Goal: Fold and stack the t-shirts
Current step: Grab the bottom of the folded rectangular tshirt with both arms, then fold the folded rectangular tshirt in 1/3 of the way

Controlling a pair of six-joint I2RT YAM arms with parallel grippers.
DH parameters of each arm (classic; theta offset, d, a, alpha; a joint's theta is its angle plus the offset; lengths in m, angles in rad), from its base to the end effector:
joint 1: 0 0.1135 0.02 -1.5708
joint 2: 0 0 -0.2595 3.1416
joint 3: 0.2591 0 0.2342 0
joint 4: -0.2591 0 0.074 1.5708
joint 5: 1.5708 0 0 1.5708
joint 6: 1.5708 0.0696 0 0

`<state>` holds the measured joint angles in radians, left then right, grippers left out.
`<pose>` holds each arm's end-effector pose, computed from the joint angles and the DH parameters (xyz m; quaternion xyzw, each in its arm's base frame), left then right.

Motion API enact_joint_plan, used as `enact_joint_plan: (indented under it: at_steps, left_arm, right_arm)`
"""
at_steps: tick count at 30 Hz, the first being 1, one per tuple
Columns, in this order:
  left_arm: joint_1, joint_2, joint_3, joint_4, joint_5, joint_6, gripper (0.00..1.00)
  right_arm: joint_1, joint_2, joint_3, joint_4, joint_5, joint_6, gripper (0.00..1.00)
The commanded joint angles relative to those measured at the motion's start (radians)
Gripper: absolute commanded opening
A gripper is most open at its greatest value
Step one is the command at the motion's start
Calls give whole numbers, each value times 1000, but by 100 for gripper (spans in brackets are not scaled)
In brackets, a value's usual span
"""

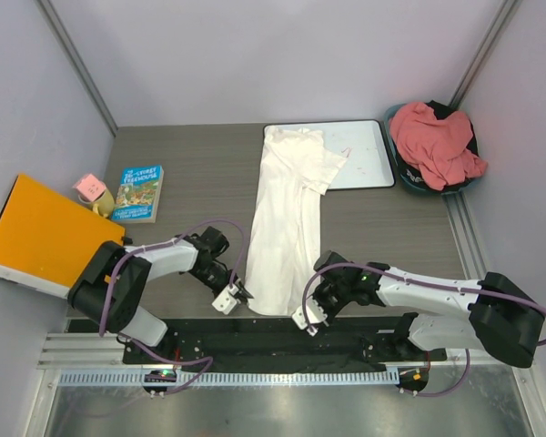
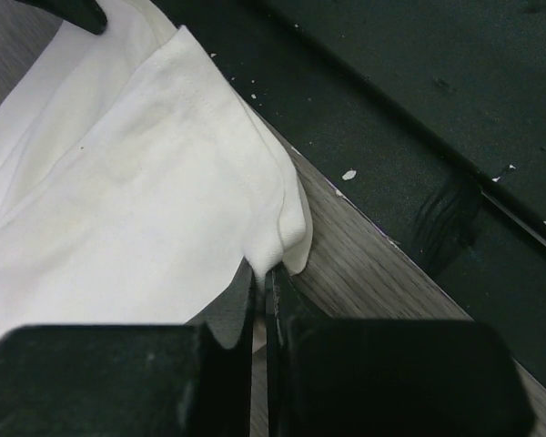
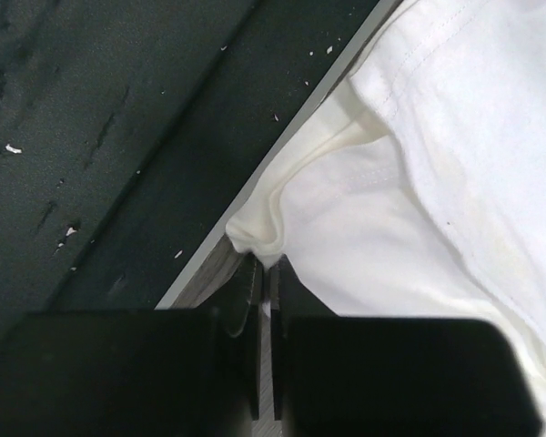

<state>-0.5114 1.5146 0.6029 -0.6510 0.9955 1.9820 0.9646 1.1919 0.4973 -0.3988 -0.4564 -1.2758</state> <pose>0.1392 -0.1451 0.1185 0.8335 0.2780 -0.3517 0.3229 0.0882 0.1811 0.1346 -0.8753 0.3640 0.1815 0.2616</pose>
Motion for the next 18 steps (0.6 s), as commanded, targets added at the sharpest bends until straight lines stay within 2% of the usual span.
enact_joint_plan:
  at_steps: [1,5,8,10,12,18]
  left_arm:
    - [-7,-5,23,-10,48,350,0]
    - [-7,-74,70,-88,77,272,0]
    - [-7,-131,116,-121,120,96,0]
    - [-7,-188,132,-108,130,29,0]
    - [-7,-230,140,-41,129,-93,0]
    - [-6,-251,133,152,46,-285,0]
  right_arm:
    - [11,-15,10,-6,8,61,1]
    - [13,-28,81,-18,22,177,1]
    - [11,-49,153,-52,28,279,1]
    - [13,-69,190,-64,50,318,1]
    - [13,-81,204,-64,77,339,1]
    - [5,-77,205,13,280,296,1]
